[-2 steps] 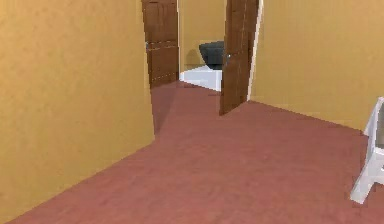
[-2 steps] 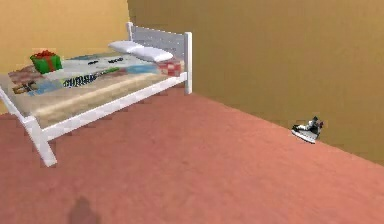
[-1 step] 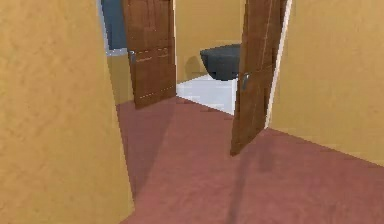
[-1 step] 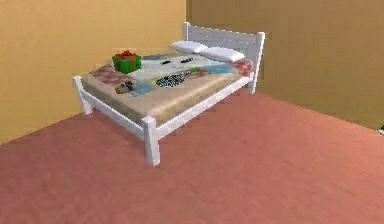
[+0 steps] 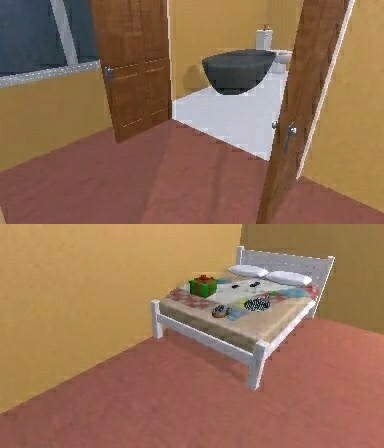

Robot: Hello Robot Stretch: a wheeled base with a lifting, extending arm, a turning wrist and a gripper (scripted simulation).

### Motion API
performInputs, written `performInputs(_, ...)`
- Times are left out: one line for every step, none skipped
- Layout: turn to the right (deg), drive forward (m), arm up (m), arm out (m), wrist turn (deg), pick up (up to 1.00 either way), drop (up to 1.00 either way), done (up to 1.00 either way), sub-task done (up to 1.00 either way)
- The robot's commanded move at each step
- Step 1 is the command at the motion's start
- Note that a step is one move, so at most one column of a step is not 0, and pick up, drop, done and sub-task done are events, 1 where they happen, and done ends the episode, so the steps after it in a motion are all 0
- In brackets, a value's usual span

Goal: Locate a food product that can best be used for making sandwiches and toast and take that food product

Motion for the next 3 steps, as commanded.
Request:
performInputs(-9.0,0.0,0.0,0.0,0.0,0.0,0.0,0.0,0.0)
performInputs(0.0,1.0,0.0,0.0,0.0,0.0,0.0,0.0,0.0)
performInputs(-9.0,0.0,0.0,0.0,0.0,0.0,0.0,0.0,0.0)
